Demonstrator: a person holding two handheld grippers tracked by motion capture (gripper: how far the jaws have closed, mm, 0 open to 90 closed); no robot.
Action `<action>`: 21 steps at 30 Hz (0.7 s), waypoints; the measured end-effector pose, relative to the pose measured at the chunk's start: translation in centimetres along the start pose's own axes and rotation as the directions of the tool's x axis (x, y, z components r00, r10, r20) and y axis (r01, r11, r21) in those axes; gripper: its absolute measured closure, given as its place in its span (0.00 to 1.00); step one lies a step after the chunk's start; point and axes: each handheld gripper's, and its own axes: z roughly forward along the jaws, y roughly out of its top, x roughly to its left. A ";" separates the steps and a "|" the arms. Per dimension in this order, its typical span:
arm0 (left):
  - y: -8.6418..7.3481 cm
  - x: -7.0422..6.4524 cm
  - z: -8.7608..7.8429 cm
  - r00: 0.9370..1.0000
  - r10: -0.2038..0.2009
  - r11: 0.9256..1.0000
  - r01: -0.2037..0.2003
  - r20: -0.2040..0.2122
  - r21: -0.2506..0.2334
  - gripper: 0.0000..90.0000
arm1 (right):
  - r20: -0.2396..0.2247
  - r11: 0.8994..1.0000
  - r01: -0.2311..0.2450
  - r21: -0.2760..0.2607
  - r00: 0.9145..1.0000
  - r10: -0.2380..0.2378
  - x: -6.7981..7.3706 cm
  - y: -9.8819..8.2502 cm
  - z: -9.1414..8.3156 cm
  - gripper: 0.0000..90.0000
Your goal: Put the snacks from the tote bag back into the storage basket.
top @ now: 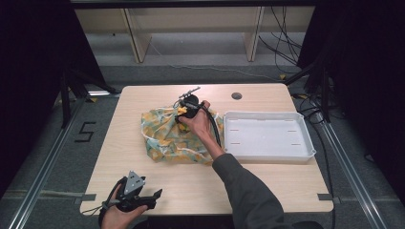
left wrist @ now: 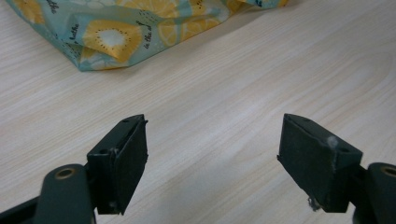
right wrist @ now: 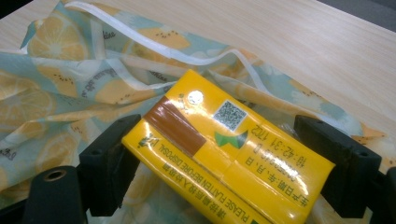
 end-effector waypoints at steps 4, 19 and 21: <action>-0.1 -0.2 0.2 1.000 -0.016 0.999 0.016 -0.002 -0.035 0.26 | 0.019 1.000 0.013 -0.015 1.000 -0.013 0.0 0.0 0.1 0.22; 0.0 -0.1 0.1 1.000 -0.007 1.000 0.007 0.012 -0.025 0.27 | 0.044 0.999 0.045 -0.005 0.998 -0.045 0.2 0.1 -0.5 0.22; -0.1 -0.1 0.1 1.000 -0.008 1.000 0.008 0.016 -0.026 0.27 | 0.040 0.998 0.060 -0.007 0.997 -0.060 0.2 0.3 -0.8 0.22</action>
